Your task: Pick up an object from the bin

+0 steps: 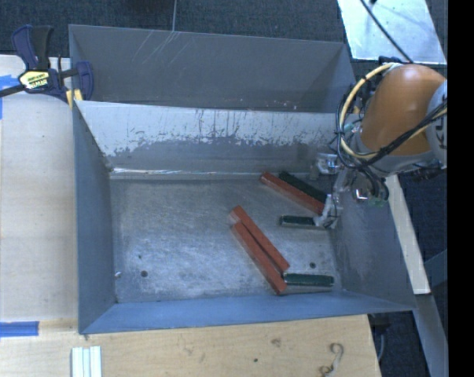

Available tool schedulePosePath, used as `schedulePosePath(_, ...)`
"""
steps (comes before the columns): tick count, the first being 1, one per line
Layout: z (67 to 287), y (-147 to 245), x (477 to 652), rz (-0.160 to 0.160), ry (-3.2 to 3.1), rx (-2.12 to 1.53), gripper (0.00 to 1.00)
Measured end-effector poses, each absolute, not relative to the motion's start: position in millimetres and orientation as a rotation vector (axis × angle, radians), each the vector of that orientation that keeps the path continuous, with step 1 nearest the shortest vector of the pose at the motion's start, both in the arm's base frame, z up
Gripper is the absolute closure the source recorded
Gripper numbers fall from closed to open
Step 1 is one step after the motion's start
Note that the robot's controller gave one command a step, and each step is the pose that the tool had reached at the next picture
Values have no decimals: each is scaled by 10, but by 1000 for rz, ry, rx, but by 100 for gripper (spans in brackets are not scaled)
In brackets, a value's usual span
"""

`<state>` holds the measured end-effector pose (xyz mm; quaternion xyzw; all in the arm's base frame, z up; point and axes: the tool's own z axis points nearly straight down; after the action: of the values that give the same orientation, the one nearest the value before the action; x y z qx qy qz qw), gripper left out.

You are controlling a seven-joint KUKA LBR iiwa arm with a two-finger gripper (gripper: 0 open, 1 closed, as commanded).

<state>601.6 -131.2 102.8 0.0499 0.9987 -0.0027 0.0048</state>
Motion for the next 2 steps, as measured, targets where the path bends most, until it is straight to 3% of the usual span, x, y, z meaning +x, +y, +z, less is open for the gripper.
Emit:
schedulePosePath(1,1006,-1269,5998,0,3113,397,0)
schedulePosePath(2,699,-1173,5905,0,3044,773,0)
